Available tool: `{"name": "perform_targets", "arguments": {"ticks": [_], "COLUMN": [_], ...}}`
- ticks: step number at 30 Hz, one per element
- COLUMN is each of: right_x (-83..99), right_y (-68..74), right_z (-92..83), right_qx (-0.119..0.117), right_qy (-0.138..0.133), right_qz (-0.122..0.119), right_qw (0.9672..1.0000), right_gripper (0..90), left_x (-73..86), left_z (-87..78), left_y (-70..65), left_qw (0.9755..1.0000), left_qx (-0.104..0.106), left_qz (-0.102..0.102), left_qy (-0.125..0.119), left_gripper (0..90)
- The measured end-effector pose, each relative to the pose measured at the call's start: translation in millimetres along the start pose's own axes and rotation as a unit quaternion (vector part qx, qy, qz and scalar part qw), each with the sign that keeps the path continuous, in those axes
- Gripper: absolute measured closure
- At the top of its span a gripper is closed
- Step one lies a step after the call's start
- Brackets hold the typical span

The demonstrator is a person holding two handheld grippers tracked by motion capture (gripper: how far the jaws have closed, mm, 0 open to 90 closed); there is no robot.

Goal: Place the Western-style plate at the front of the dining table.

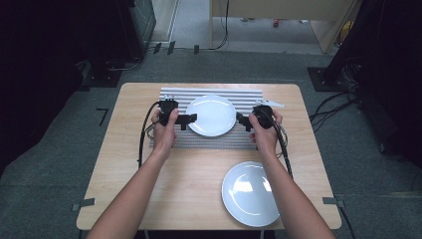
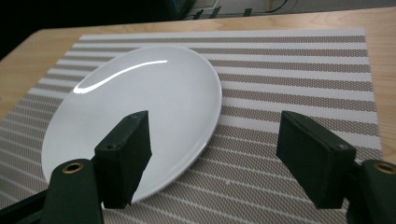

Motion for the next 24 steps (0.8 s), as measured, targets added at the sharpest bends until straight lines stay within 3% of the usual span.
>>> {"name": "perform_targets", "arguments": {"ticks": [6, 7, 14, 24], "right_x": [5.7, 7.2, 13.1, 24.8], "right_y": [-2.7, -4.4, -10.2, -17.5], "right_z": [-16.9, -23.9, -49.1, -81.0], "right_qx": [-0.010, -0.009, -0.014, -0.029], "right_qy": [0.004, -0.001, -0.009, -0.015], "right_qz": [-0.010, -0.022, -0.038, -0.038], "right_qw": [0.9999, 0.9997, 0.9991, 0.9987], "right_gripper": [22.7, 22.0, 20.9, 20.7], "left_x": [8.4, 11.5, 24.1, 38.0], "left_z": [-12.4, -17.8, -33.9, -56.6], "left_y": [-1.5, -2.3, -7.0, -12.4], "left_qw": [1.0000, 0.9999, 0.9994, 0.9987], "left_qx": [0.001, 0.005, 0.009, 0.017], "left_qz": [0.008, 0.012, 0.026, 0.027], "left_qy": [-0.006, -0.011, -0.020, -0.039], "left_gripper": [9.8, 9.1, 9.0, 9.0]}}
Point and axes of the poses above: each handheld gripper's, and its own axes: z roughly forward along the jaws, x roughly out of its underside, y roughly to its left, the point moved 1 cm from there along z, roughly forward along the jaws, and after that the axes turned 14 degrees about z, right-handed, at the moved point
